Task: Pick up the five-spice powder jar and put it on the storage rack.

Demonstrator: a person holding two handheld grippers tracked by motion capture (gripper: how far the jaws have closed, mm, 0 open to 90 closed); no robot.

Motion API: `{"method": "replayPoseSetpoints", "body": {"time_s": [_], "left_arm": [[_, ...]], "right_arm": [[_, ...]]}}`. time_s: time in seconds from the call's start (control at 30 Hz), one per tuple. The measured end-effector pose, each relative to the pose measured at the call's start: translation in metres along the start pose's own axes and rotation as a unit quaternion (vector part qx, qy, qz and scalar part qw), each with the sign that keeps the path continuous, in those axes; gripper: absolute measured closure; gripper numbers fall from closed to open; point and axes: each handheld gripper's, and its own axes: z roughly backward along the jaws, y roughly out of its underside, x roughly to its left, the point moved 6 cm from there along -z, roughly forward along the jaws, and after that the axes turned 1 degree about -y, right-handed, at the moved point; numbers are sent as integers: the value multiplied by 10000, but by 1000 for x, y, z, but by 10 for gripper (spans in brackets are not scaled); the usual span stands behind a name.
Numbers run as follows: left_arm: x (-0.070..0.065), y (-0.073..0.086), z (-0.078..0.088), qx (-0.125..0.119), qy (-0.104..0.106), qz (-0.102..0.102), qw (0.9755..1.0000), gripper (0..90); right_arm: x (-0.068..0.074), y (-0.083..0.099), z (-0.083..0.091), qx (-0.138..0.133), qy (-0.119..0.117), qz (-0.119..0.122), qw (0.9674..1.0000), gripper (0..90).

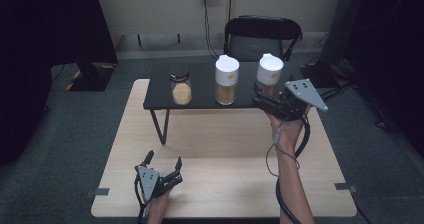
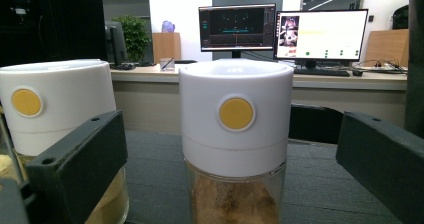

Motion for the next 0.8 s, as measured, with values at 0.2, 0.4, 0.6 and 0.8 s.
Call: {"method": "replayPoseSetpoints", "body": {"time_s": [0.2,0.4,0.6,0.8], "left_arm": [[0,0,0,-7,-3,9,10000,45],[0,0,0,-7,-2,9,10000,46],[0,0,0,-6,-3,8,10000,46],[0,0,0,-8,-3,10,10000,46]], "right_arm": [[1,-1,5,-53,8,-2,10000,0],[1,2,8,-34,42,6,10000,0],[-1,8,13,7,95,3,10000,0],[-1,13,19,-2,47,-20,10000,0]]}}
